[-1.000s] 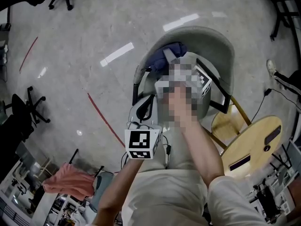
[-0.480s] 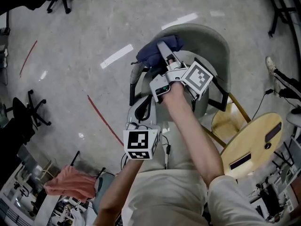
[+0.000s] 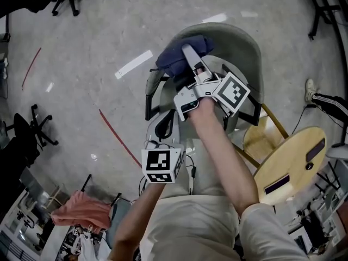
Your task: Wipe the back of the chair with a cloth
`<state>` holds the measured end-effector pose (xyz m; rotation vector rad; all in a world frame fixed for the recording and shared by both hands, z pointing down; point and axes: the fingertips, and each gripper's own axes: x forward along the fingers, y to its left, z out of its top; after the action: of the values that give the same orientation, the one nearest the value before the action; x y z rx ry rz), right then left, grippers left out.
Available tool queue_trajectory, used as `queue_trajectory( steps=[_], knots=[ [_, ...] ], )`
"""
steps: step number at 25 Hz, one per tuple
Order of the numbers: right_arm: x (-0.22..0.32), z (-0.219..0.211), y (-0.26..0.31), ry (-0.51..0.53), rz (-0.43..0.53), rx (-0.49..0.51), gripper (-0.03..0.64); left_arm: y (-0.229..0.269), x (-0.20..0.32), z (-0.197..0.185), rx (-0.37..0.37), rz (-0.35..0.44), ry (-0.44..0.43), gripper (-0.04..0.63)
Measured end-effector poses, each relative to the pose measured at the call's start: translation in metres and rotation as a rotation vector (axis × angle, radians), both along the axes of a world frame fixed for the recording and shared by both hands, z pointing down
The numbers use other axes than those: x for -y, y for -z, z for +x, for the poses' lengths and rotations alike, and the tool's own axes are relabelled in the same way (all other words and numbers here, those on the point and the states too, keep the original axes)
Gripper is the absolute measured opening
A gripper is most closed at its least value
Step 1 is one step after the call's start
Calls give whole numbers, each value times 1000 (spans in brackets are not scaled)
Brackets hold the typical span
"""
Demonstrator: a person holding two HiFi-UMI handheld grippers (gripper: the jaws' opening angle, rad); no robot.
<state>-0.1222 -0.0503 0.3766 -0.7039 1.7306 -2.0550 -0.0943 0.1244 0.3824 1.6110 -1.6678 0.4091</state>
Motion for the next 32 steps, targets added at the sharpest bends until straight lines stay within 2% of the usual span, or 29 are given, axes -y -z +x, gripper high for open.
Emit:
queue_trajectory(
  steps=[5,18,26,29,32],
  knots=[
    [-9,25,-24,-17,-29,-38,78,-1,1,13,-9,-2,-13,1],
    [-10,95,-131,-130,-163,-202,77,-15,2,37,-16,-18,-34,1],
    [-9,103,-187,-152,-242,-265,77,-28,9,41,-1,-50,-61,1],
    [-12,106,-202,-170,-268,-313,78,-31,13,42,-20,-68,-62,1],
    [-18,105,-217,-198,-309,-307,78,-34,16,40,-32,-83,-44,1]
  ],
)
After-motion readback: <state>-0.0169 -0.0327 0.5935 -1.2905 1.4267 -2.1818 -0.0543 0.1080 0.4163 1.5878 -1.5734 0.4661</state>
